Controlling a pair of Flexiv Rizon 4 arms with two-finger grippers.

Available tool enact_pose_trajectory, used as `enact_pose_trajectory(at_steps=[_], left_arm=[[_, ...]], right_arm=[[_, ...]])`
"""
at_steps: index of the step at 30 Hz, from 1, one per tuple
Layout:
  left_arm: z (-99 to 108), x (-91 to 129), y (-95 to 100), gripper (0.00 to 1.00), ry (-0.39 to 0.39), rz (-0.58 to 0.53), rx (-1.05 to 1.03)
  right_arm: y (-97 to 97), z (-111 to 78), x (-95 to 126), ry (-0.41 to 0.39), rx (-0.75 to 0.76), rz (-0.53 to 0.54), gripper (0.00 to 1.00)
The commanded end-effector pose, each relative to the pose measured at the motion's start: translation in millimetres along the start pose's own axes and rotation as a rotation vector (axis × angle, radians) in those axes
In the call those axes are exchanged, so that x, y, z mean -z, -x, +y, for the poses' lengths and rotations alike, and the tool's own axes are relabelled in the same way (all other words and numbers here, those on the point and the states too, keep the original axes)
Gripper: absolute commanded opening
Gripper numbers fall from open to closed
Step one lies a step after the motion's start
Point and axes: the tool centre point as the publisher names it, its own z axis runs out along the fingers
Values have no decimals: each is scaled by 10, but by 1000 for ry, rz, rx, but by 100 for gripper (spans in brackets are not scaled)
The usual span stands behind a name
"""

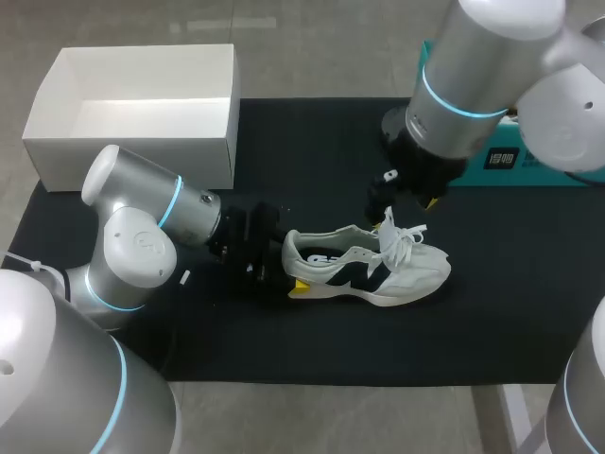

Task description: Take the shoe out of the shoebox, open the shoe tongue, remove and reinsert the insole, then place the shoe into the shoebox

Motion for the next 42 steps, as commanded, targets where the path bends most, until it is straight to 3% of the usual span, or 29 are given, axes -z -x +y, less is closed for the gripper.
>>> enact_pose_trajectory(at_steps=[1,5,12,14,16,27,31,32,33,42], left_arm=[[33,-3,20,0,4,2,0],[33,-3,20,0,4,2,0],[33,-3,20,0,4,2,0],[33,-3,20,0,4,2,0],[33,-3,20,0,4,2,0],[33,-3,20,0,4,2,0],[33,-3,20,0,4,2,0],[33,-3,20,0,4,2,0],[33,-3,20,0,4,2,0],[33,-3,20,0,4,2,0]], right_arm=[[0,-47,-48,-64,642,177,100],[-42,-76,-65,-106,710,175,100],[-63,-161,-103,-260,873,83,100],[-60,-186,-114,-311,904,40,100],[-40,-174,-179,-392,850,-82,100],[-40,-174,-179,-392,850,-82,100],[-95,-167,-122,-265,735,-113,98],[-112,-135,-119,-255,732,-114,35],[-136,-96,-119,-230,746,-109,0],[-280,224,-292,-169,842,-64,0]])
